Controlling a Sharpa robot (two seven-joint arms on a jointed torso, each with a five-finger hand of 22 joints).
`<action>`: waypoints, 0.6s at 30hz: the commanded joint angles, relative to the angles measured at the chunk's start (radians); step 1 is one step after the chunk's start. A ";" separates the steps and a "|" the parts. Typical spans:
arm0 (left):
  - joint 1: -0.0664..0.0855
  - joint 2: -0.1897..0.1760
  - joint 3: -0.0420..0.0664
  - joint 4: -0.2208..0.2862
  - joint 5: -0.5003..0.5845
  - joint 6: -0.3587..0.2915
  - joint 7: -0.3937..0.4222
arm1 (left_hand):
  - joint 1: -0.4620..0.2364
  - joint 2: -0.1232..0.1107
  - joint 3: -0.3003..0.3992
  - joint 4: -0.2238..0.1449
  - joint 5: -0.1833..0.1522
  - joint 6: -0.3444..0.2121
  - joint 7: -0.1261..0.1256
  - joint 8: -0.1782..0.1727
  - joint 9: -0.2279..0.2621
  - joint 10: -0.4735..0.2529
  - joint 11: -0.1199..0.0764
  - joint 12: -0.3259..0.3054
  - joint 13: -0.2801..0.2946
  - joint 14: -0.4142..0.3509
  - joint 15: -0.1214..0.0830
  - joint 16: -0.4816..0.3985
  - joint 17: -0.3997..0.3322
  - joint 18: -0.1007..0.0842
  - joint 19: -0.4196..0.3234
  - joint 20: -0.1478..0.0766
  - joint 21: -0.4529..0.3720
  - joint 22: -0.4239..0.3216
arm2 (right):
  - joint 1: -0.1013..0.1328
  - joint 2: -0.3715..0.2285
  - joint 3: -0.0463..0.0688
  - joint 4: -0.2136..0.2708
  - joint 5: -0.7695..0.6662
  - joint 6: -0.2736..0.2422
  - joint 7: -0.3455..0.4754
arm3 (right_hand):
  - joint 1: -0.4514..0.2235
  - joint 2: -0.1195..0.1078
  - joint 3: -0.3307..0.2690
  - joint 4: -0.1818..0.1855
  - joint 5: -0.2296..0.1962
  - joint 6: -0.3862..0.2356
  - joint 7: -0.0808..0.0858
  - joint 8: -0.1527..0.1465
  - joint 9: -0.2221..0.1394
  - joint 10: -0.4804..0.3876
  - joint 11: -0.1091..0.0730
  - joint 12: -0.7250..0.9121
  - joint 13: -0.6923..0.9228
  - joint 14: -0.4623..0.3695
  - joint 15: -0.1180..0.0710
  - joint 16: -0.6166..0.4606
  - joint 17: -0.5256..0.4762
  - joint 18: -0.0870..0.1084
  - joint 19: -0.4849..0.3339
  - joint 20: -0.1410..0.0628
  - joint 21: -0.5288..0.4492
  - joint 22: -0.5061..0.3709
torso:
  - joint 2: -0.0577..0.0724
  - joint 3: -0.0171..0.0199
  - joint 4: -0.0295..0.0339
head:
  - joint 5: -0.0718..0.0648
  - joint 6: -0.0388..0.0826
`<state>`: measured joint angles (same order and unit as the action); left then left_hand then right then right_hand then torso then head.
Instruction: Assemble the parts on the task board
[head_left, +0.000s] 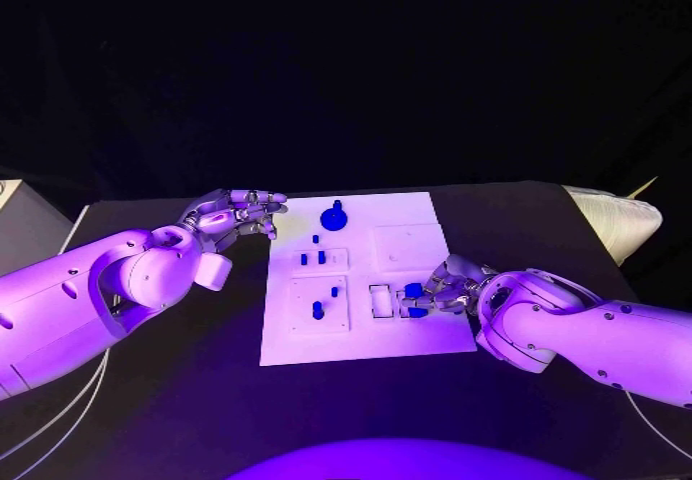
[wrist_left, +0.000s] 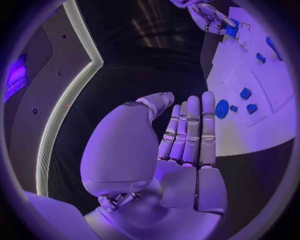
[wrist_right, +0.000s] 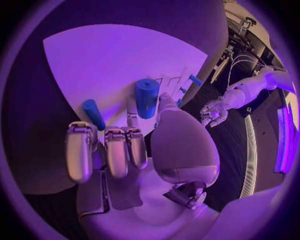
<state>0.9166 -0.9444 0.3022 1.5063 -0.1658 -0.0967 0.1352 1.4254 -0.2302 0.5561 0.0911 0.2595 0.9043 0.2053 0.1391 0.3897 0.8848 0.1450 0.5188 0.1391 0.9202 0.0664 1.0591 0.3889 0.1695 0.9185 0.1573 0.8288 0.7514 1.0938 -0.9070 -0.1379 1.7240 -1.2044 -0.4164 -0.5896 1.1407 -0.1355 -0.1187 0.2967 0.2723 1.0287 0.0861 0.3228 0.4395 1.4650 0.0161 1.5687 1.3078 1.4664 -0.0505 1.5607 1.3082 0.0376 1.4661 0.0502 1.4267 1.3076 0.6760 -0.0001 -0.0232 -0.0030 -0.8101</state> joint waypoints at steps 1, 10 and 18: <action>0.000 0.001 0.001 0.003 0.005 0.017 0.007 | -0.003 0.006 -0.001 0.004 0.002 -0.006 0.002 -0.006 -0.001 -0.008 -0.001 0.004 -0.001 0.002 0.003 -0.003 0.001 0.015 0.008 0.001 -0.007 -0.002 | -0.008 0.004 -0.005 -0.007 0.010 0.013 -0.009 | 0.005 0.012 -0.001 -0.002 0.009 -0.006 0.000 0.001 0.002 0.106 -0.006 0.002 0.263 0.100 -0.009 0.003 0.241 -0.008 0.080 -0.009 0.002 0.193 | 0.000 -0.0001 -0.0010 | 0.002 -0.003; 0.000 0.000 0.001 0.003 0.005 0.017 0.005 | -0.003 0.006 -0.001 0.004 0.002 -0.006 0.002 -0.006 -0.001 -0.008 -0.001 0.004 -0.001 0.002 0.003 -0.003 0.001 0.015 0.008 0.001 -0.007 -0.002 | -0.011 0.003 -0.004 -0.007 0.006 -0.021 -0.013 | 0.135 0.054 0.062 -0.008 0.077 -0.003 -0.005 0.011 0.005 0.106 -0.011 0.002 0.263 0.100 -0.013 0.003 0.240 -0.009 0.081 -0.012 0.008 0.198 | -0.001 -0.0006 -0.0012 | 0.003 -0.003; 0.000 -0.002 0.001 0.003 0.005 0.017 0.004 | -0.003 0.006 -0.001 0.004 0.002 -0.006 0.002 -0.006 -0.001 -0.008 -0.001 0.004 -0.001 0.002 0.003 -0.003 0.001 0.015 0.008 0.001 -0.007 -0.002 | -0.004 -0.033 -0.002 0.031 0.026 -0.094 -0.001 | 0.178 0.050 0.160 -0.005 0.129 0.017 -0.014 0.010 -0.004 0.106 -0.021 0.002 0.263 0.102 -0.021 0.006 0.249 -0.011 0.083 -0.018 0.016 0.203 | -0.001 -0.0013 -0.0008 | 0.003 -0.002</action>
<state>0.9165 -0.9471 0.3022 1.5067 -0.1657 -0.0956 0.1337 1.4254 -0.2303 0.5561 0.0911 0.2594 0.9043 0.2053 0.1391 0.3898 0.8848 0.1449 0.5188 0.1393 0.9202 0.0664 1.0591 0.3890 0.1694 0.9185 0.1573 0.8288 0.7515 1.0890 -0.9359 -0.1393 1.7475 -1.1954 -0.4747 -0.5865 1.3012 -0.0977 0.0293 0.2944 0.3950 1.0287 0.0821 0.3262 0.4303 1.4665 0.0000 1.5687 1.3075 1.4665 -0.0651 1.5607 1.3081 0.0377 1.4649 0.0370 1.4394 1.3073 0.6746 -0.0008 -0.0242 -0.0007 -0.8135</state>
